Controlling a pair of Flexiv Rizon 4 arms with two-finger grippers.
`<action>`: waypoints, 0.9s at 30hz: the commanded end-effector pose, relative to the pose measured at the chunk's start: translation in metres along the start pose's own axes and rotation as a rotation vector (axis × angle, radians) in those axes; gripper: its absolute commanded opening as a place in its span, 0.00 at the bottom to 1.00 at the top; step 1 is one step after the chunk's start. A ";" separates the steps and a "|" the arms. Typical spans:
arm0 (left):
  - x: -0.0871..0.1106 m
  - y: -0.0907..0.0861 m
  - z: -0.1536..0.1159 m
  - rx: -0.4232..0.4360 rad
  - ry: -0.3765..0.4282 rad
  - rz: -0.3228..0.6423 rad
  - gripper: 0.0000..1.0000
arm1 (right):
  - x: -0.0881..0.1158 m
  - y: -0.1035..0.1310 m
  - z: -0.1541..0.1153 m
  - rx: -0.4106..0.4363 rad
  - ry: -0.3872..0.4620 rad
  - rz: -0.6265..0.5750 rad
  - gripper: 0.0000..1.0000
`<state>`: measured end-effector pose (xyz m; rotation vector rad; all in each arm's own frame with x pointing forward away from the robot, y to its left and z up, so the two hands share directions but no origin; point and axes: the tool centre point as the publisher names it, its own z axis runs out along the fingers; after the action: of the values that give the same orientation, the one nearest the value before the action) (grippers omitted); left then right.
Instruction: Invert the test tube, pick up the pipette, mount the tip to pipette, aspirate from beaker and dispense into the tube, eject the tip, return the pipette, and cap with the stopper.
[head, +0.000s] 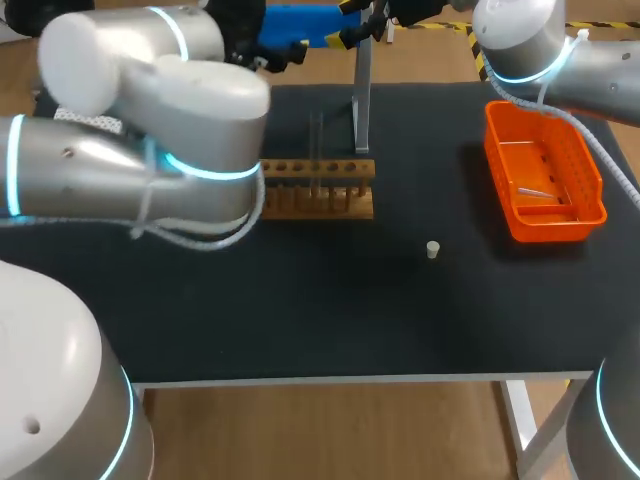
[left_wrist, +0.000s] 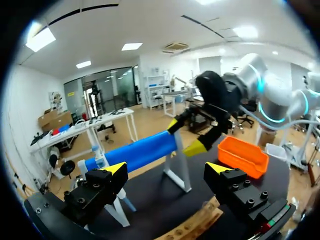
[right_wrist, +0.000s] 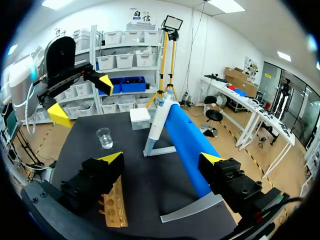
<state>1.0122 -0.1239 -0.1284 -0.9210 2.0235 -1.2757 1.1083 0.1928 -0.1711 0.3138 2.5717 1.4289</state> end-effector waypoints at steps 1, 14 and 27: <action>0.004 0.012 -0.026 0.105 0.349 0.075 1.00 | -0.001 0.001 -0.001 0.006 0.003 0.001 1.00; 0.034 0.034 -0.022 0.073 0.559 0.166 1.00 | -0.001 0.001 -0.001 0.006 0.003 0.001 1.00; 0.050 0.055 -0.004 0.029 0.700 0.191 1.00 | -0.001 0.001 -0.001 0.006 0.003 0.001 1.00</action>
<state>0.9589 -0.1425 -0.1805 -0.3465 2.4140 -1.6076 1.1083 0.1928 -0.1711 0.3137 2.5718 1.4290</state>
